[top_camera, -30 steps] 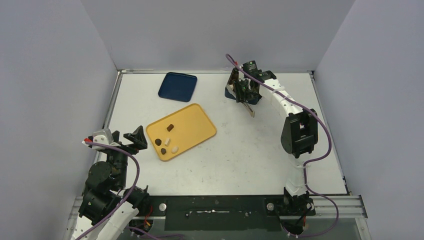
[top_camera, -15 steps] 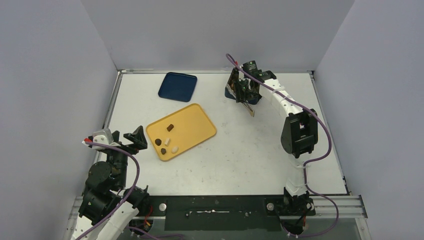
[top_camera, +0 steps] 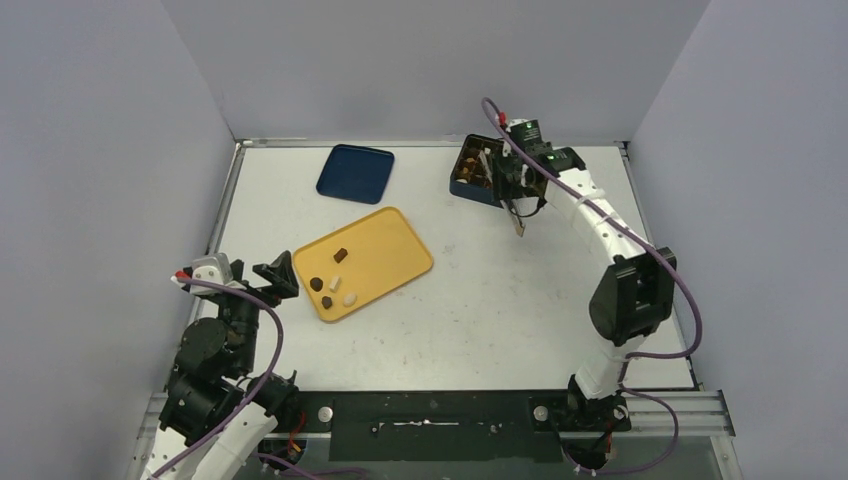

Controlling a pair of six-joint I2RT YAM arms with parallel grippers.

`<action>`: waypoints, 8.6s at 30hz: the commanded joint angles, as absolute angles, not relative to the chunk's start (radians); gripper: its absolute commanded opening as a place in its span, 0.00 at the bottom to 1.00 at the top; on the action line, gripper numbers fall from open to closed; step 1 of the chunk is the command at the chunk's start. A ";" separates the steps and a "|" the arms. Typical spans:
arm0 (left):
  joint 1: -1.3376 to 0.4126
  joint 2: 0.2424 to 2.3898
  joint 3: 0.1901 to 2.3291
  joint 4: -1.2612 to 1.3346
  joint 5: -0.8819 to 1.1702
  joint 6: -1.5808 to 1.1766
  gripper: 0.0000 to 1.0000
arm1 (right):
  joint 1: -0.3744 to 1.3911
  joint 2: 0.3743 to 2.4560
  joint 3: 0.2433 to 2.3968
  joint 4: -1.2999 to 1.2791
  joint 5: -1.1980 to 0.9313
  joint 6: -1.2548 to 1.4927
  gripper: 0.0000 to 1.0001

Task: Pack the chocolate
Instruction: Place the fake chocolate in the packing box, then place the clamp at the center of the board, then pick up the box lid from the center of the board.

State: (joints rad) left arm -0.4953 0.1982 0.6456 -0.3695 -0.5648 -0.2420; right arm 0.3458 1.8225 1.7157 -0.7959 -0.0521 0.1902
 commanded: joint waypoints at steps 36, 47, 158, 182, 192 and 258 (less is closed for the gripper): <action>-0.491 0.255 0.652 -0.335 -0.528 -0.239 0.97 | 0.087 1.480 0.917 -0.460 0.186 0.560 0.63; -0.491 0.262 0.655 -0.337 -0.525 -0.241 0.97 | 0.088 1.403 0.923 -0.492 0.167 0.577 0.87; -0.339 1.943 1.847 -0.298 -0.044 -0.447 0.00 | 0.609 1.267 0.894 0.404 -0.113 -0.495 0.83; -0.377 1.667 1.678 -0.327 0.090 -0.545 0.00 | 0.714 1.330 0.772 0.500 -0.076 -1.104 0.81; -0.377 1.646 1.652 -0.337 0.102 -0.568 0.00 | 0.758 1.419 0.787 0.622 0.092 -1.237 0.60; -0.408 1.953 1.485 0.460 0.101 -0.542 0.81 | 0.041 1.811 1.029 1.005 -0.378 1.267 0.10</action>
